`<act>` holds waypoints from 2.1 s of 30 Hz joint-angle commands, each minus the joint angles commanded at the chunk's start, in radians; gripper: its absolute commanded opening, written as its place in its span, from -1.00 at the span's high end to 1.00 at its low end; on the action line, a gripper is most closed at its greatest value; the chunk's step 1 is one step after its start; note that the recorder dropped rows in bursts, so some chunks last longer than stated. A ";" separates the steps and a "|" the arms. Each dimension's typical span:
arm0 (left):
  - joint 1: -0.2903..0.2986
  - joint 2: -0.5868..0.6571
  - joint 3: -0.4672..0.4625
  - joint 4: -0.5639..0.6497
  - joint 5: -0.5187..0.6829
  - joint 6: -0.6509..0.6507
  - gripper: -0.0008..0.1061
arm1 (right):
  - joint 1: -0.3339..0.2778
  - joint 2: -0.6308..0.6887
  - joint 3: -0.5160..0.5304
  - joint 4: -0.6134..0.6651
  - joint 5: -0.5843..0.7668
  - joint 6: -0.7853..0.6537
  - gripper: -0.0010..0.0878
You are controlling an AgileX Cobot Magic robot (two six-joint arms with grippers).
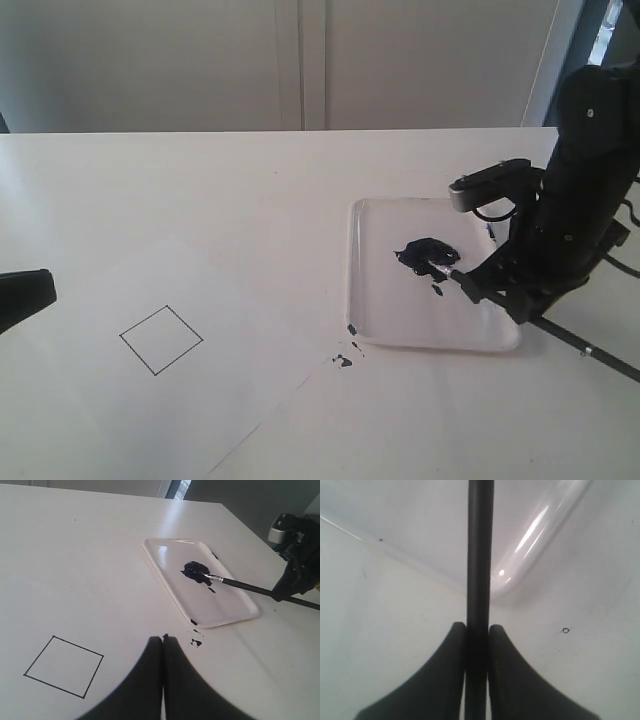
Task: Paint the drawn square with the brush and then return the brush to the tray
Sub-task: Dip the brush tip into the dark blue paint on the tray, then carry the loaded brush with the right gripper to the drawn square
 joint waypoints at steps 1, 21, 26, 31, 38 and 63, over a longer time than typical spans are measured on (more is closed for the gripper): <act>0.000 0.000 0.000 0.000 0.000 0.018 0.99 | 0.000 -0.024 0.000 0.004 0.005 0.000 0.98; 0.000 0.109 -0.035 0.033 -0.077 0.033 0.97 | 0.263 -0.185 -0.006 0.181 0.063 -0.098 0.98; 0.000 0.206 -0.182 0.313 -0.030 -0.141 0.54 | 0.322 -0.185 -0.023 0.179 0.035 -0.100 0.98; 0.000 0.287 -0.346 0.720 -0.016 -0.454 0.35 | 0.383 -0.183 -0.023 0.176 0.006 -0.102 0.98; 0.000 0.444 -0.388 0.788 -0.031 -0.509 0.35 | 0.474 -0.179 -0.023 0.169 -0.062 -0.098 0.98; -0.118 0.940 -0.511 0.841 -0.205 -0.407 0.35 | 0.651 0.055 -0.174 -0.101 -0.003 0.018 0.98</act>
